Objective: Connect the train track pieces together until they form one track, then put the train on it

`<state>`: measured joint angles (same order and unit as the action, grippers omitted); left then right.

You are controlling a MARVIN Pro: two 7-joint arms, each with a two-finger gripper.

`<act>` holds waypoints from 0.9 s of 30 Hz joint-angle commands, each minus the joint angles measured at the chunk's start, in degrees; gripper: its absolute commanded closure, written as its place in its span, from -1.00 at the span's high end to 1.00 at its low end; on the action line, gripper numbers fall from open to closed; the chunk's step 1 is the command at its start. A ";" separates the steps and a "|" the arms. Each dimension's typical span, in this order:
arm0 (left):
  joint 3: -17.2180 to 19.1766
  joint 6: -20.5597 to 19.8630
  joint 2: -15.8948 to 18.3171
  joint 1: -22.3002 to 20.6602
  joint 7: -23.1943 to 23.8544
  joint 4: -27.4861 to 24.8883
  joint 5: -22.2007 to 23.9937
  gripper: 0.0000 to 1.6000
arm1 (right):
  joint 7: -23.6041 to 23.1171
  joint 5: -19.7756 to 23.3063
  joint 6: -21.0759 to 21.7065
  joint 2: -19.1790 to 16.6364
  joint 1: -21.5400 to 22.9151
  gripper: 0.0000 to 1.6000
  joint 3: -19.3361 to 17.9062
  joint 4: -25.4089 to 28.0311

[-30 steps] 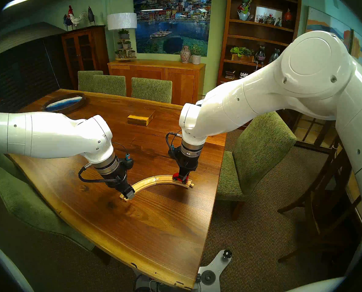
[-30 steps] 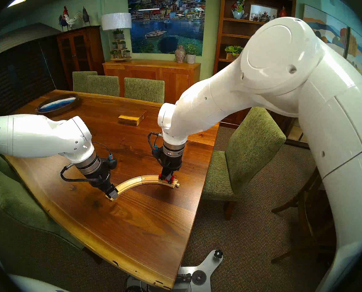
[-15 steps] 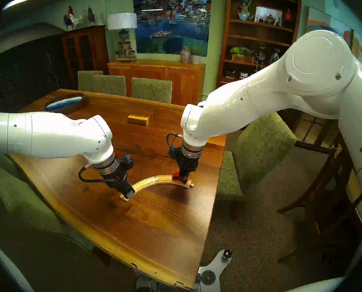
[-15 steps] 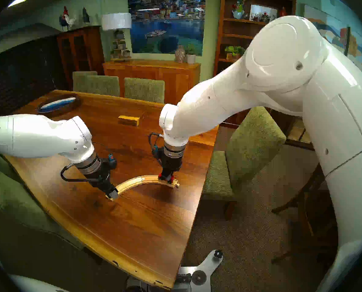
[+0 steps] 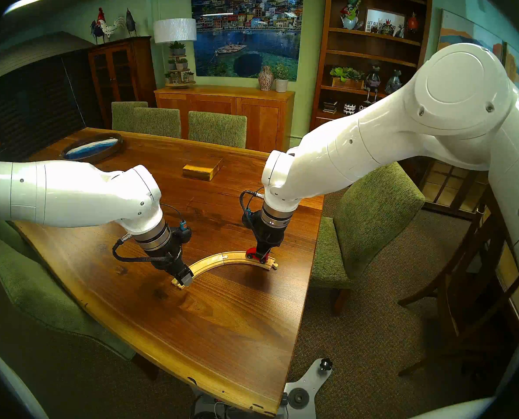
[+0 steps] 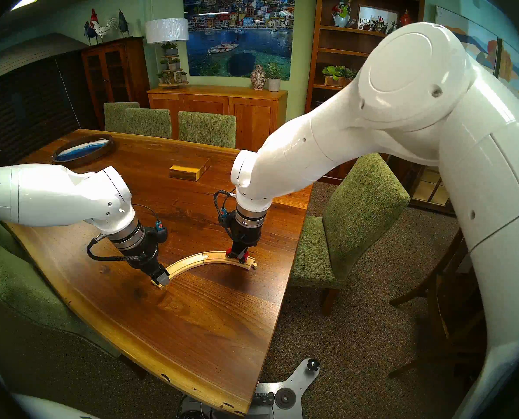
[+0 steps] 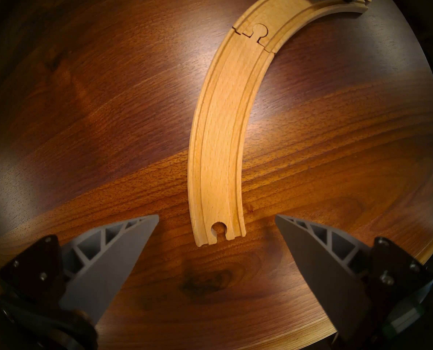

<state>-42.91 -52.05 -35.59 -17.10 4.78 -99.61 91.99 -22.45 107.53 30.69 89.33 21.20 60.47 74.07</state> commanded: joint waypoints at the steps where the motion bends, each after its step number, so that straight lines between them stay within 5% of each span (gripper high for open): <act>1: 1.22 0.00 0.00 -1.64 -0.04 -0.13 0.11 1.00 | 1.11 0.47 -0.91 -1.26 1.66 -1.00 -0.51 0.42; 27: 1.22 0.03 -0.02 -1.60 -0.01 -0.09 0.08 1.00 | 1.25 -0.19 -0.48 -2.76 6.48 -1.00 0.17 4.54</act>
<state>-42.90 -52.05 -35.59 -17.08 4.78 -99.60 91.99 -21.03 107.66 29.87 87.46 24.16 60.88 78.86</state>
